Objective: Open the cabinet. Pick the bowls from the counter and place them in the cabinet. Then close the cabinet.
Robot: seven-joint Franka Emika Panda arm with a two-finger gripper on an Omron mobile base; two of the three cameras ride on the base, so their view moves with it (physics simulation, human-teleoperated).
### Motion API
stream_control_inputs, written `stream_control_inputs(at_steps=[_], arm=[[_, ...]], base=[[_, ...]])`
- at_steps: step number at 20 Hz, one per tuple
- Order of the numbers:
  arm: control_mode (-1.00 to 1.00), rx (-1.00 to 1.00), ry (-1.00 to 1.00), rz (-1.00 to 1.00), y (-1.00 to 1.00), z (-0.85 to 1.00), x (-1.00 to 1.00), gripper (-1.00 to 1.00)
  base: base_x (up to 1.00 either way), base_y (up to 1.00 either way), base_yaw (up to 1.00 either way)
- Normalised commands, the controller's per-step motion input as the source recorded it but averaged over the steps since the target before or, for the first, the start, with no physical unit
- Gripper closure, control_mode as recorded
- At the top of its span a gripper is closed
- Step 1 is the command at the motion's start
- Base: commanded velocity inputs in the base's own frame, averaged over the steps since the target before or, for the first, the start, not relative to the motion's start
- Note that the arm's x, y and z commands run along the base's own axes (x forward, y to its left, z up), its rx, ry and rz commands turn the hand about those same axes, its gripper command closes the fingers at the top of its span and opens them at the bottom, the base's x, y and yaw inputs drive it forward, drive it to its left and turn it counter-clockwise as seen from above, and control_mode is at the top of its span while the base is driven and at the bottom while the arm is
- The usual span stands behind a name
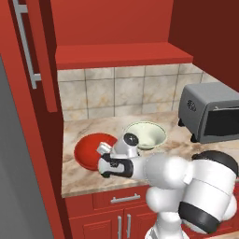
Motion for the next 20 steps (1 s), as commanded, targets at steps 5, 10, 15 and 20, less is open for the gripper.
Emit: stream_control_inputs(at_steps=[5, 10, 15, 20], arm=[[-1.00, 0.00, -0.24, -0.44, -0.47, 0.60, -0.80, 1.00], [-1.00, 0.00, -0.14, -0.28, -0.43, 1.00, -0.74, 1.00], [-1.00, 0.00, -0.01, -0.18, -0.46, 1.00, -0.59, 1.00], [-1.00, 0.00, 0.08, -0.19, -0.61, 1.00, -0.56, 1.00]], base=[[0.00, 0.00, 0.00], [0.00, 0.00, 0.00], [0.00, 0.00, 0.00], [0.00, 0.00, 0.00]])
